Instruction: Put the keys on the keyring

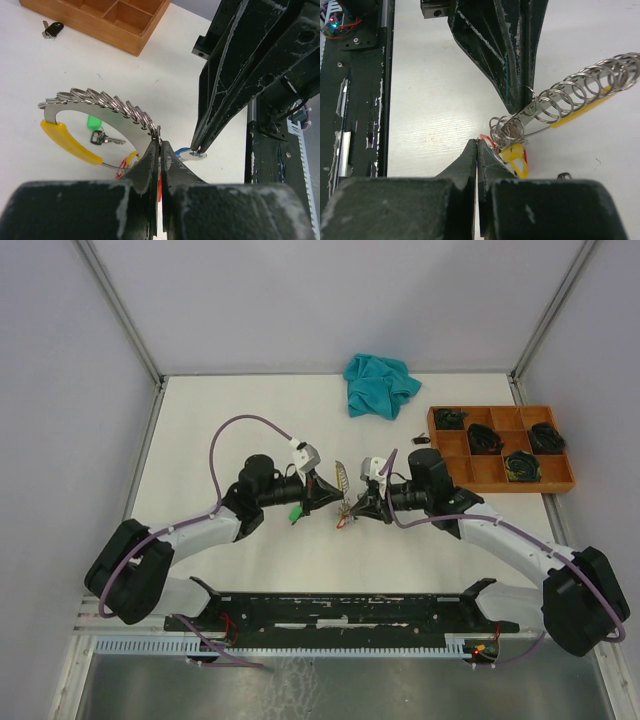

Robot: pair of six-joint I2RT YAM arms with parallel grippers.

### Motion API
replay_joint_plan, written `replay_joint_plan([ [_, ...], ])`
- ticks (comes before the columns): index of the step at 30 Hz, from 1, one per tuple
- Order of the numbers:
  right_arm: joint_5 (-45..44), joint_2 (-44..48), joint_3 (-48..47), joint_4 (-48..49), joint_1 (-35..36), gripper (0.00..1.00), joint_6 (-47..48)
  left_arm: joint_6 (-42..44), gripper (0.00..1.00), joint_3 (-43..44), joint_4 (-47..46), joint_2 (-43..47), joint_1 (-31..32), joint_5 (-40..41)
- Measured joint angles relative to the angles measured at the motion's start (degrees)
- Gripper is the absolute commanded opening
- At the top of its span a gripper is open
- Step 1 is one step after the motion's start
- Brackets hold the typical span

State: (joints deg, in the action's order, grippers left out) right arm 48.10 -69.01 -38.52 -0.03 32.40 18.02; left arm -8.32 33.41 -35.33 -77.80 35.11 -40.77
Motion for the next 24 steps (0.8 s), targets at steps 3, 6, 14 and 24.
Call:
replay_joint_plan([
  [3,-1.51,1.9,0.09,-0.02,-0.26,0.01,-0.7,0.13,0.03,-0.07,0.76,0.92,0.0,0.24],
  [6,-2.71,3.21,-0.02,-0.35,-0.74,0.01,-2.58,1.51,0.03,-0.02,3.76,3.04,0.0,0.22],
  [14,-12.96,2.97,-5.86,-14.49,-1.29,0.01,-12.48,8.96,0.03,1.84,17.22,7.1,0.0,3.32],
  [24,-36.92,4.44,-9.62,-39.67,3.19,0.0,-31.15,20.61,0.03,6.08,33.31,15.5,0.0,9.55],
])
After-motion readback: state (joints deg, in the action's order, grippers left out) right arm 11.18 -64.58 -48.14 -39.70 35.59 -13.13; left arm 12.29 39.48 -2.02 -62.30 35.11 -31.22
